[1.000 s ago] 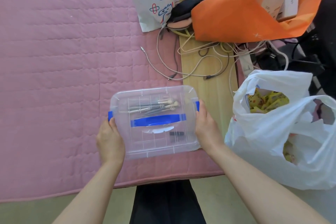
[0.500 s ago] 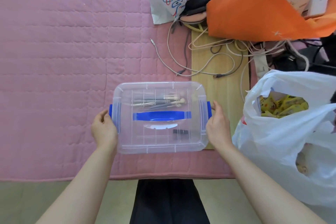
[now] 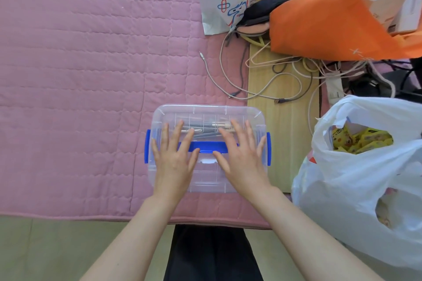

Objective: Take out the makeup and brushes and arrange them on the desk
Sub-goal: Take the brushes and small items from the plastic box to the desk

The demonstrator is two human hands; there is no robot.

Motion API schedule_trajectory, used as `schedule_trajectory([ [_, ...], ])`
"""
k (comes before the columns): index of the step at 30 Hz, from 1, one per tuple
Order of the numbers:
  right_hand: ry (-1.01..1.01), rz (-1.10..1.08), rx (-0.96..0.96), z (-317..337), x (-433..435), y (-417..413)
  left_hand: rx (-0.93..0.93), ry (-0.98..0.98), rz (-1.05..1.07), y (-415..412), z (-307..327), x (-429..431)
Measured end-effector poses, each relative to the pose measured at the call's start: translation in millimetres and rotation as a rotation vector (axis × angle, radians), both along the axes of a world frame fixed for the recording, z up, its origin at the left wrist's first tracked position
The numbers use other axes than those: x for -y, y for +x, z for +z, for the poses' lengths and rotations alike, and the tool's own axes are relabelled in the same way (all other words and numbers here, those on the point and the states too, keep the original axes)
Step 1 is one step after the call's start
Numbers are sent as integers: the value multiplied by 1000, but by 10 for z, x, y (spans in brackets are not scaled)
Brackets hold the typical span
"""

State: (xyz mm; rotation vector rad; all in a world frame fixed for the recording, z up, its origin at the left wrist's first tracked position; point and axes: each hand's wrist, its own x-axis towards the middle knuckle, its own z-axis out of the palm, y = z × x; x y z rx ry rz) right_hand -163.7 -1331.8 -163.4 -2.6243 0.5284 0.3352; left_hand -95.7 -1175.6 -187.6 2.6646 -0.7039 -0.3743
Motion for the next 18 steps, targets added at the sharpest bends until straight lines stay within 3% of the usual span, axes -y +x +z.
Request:
schedule_trajectory([
  [5, -83, 44, -50, -81, -30, 21, 26, -18, -120, 3, -29, -26],
  [18, -100, 39, -7, 104, 72, 150, 67, -123, -106, 168, 141, 59],
])
